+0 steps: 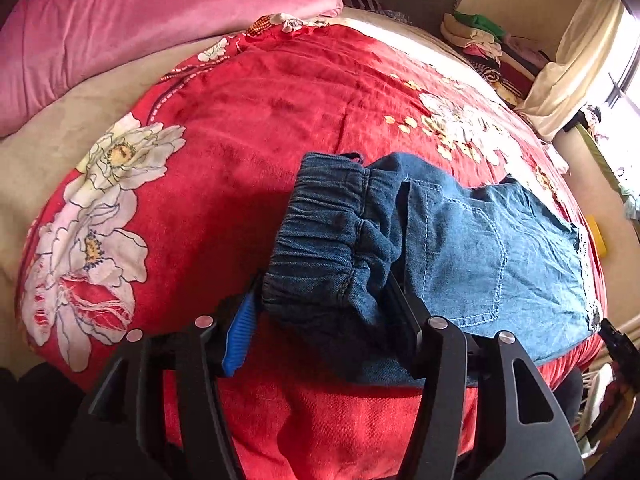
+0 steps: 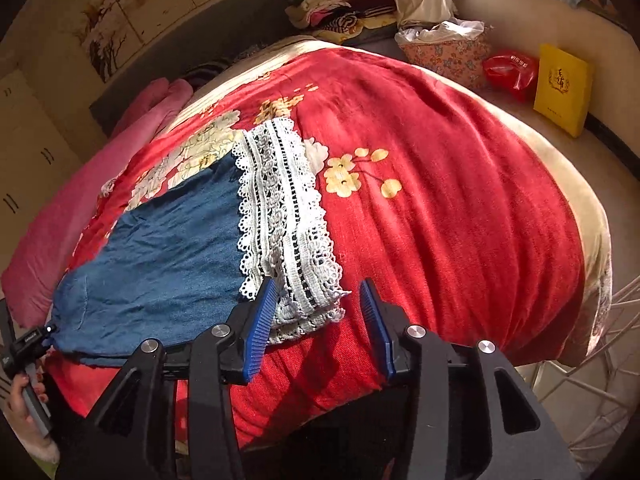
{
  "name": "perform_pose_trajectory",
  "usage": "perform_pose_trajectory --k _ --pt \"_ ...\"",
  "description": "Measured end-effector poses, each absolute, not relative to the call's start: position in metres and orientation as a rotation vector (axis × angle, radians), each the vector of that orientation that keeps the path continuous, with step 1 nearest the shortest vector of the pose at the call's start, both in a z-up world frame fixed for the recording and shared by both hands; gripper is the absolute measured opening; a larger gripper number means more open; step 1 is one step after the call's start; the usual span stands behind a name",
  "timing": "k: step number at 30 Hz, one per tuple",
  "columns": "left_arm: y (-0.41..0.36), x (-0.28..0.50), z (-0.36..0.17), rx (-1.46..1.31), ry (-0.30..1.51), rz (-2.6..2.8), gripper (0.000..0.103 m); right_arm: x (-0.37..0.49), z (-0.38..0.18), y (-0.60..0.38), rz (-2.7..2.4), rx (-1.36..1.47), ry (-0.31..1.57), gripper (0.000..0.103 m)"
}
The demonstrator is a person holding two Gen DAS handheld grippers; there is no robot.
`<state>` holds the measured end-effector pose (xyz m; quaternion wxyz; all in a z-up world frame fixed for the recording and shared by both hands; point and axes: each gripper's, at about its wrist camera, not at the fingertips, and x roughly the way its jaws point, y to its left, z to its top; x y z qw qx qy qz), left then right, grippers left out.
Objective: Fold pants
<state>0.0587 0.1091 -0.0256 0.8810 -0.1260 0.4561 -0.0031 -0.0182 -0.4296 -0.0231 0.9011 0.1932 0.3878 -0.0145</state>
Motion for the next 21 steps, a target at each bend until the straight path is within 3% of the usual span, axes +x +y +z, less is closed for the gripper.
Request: perform_pose_trajectory --k 12,21 --pt "0.06 0.047 0.034 -0.144 0.794 -0.078 0.068 -0.005 0.001 -0.356 0.147 0.241 0.781 0.047" --pt "-0.063 0.077 -0.005 0.008 0.89 -0.346 0.069 0.012 -0.02 -0.326 0.193 0.22 0.854 0.05"
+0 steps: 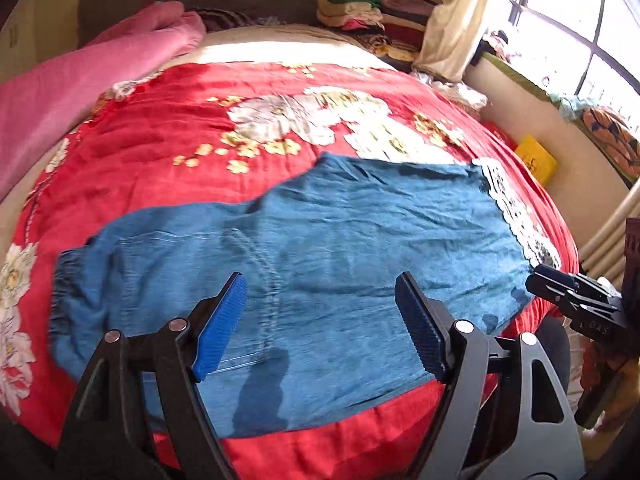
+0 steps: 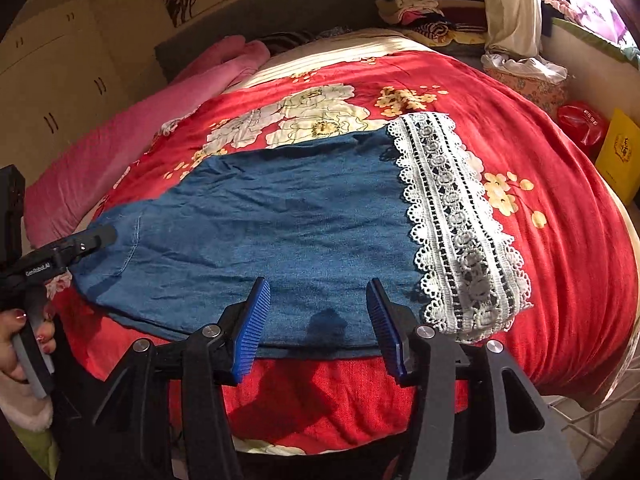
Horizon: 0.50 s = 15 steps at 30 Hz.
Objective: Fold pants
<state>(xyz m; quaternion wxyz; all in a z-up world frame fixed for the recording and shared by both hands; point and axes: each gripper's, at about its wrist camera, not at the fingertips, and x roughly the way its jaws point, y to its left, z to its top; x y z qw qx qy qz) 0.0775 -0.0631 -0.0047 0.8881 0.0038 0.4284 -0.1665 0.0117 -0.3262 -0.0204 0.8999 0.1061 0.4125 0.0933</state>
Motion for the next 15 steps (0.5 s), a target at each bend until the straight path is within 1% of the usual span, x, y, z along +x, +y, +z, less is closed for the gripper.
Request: perform_pose_trajectory --k 4,6,8,10,13,15 --pt "-0.094 0.088 -0.036 0.088 0.949 -0.372 0.069 0.018 -0.038 -0.326 0.178 0.213 0.925 0.055" --pt "-0.099 0.091 -0.05 0.108 0.979 -0.375 0.075 0.019 -0.047 -0.325 0.179 0.191 0.953 0.056" --pt "-0.102 0.09 -0.061 0.146 0.978 -0.377 0.078 0.019 -0.053 -0.323 0.176 0.176 0.949 0.056" --pt "-0.101 0.088 -0.065 0.153 0.964 -0.385 0.08 0.021 -0.056 -0.321 0.173 0.174 0.947 0.057" --pt "-0.1 0.088 -0.063 0.149 0.961 -0.394 0.082 0.021 -0.055 -0.32 0.197 0.19 0.934 0.066" --pt "-0.099 0.087 -0.057 0.137 0.962 -0.402 0.082 0.016 -0.047 -0.323 0.206 0.216 0.911 0.066"
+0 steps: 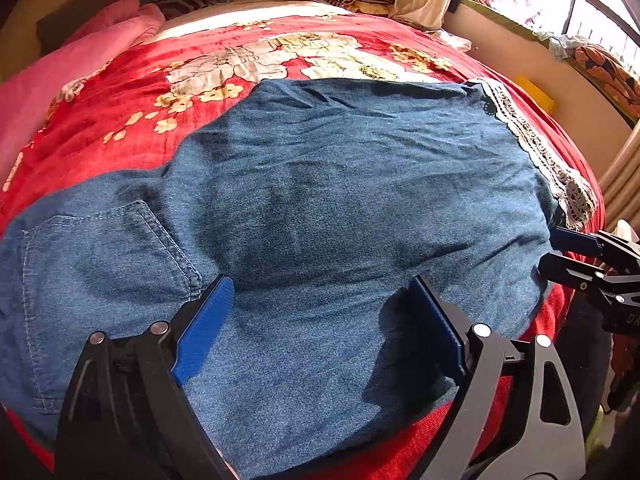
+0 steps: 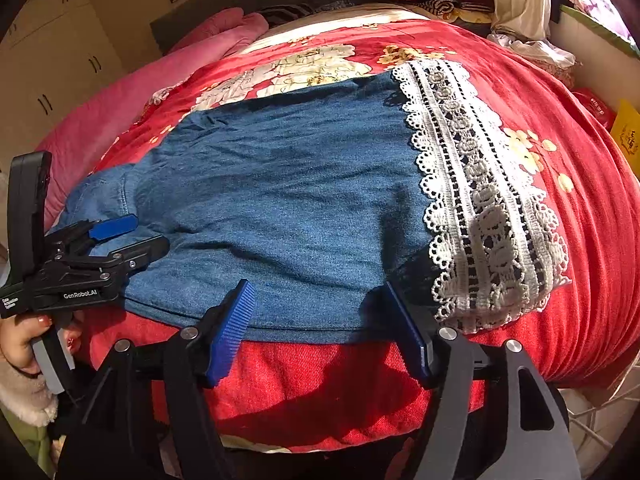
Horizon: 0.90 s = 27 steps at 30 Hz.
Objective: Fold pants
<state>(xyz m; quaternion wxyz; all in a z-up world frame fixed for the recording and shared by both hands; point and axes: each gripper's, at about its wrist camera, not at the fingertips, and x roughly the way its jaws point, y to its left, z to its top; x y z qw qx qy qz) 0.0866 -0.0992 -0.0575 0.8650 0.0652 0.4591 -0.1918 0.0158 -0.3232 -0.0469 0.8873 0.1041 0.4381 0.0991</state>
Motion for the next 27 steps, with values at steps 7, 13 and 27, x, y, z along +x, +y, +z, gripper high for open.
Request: perform_pose_trajectory --k 7,13,27 --pt "-0.108 0.082 -0.002 0.123 0.868 -0.454 0.087 -0.008 -0.014 -0.362 0.122 0.309 0.798 0.068" --pt "-0.138 0.102 0.03 0.156 0.814 -0.47 0.093 -0.02 -0.012 -0.394 0.033 0.357 0.772 0.077" --pt "-0.239 0.169 0.014 0.299 0.869 -0.634 0.093 -0.018 -0.042 -0.422 0.016 0.54 0.811 0.08"
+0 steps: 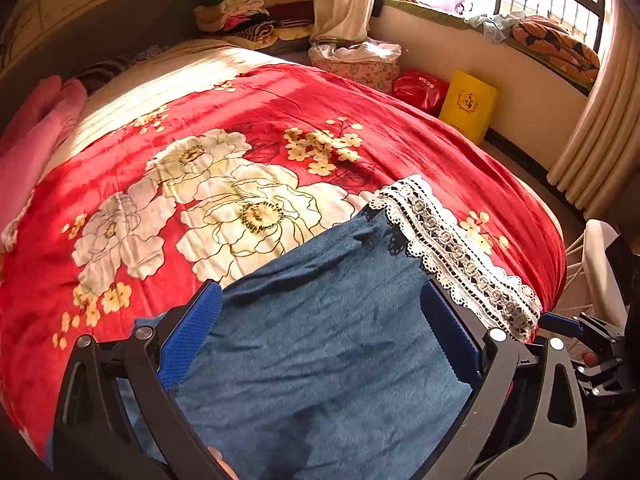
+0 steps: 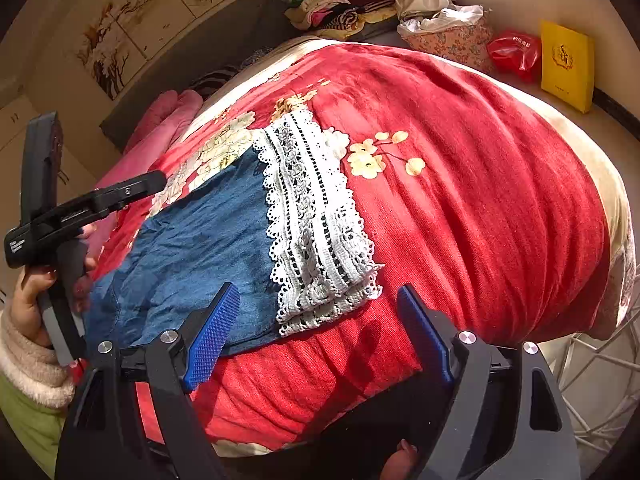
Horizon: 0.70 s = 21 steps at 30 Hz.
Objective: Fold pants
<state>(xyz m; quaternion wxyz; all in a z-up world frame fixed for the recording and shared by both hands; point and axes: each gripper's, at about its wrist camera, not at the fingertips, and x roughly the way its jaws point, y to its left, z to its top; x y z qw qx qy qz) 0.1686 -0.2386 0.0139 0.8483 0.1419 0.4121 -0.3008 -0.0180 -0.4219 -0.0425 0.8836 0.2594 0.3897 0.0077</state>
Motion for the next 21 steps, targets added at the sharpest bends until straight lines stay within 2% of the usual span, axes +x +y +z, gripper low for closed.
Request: perform_pose_trajectory --k 9,13,17,19,20,21 --pt "-0.283 0.205 -0.018 0.387 0.92 -0.731 0.093 -0.007 -0.055 -0.422 0.027 0.575 0.839 0.08" --pt "-0.292 0.221 -0.032 0.366 0.964 -0.762 0.093 -0.003 -0.057 -0.423 0.026 0.581 0.835 0.081" --pt "-0.297 0.234 -0.043 0.293 1.02 -0.835 0.093 0.001 -0.059 -0.423 0.025 0.591 0.831 0.077" --pt "-0.299 0.237 -0.048 0.229 1.072 -0.892 0.085 0.001 -0.059 -0.423 0.035 0.603 0.824 0.069" --pt "-0.3 0.237 -0.049 0.193 1.082 -0.916 0.077 0.001 -0.06 -0.423 0.034 0.615 0.821 0.066" --pt "-0.302 0.236 -0.05 0.184 1.081 -0.922 0.076 0.001 -0.06 -0.424 0.044 0.632 0.816 0.066"
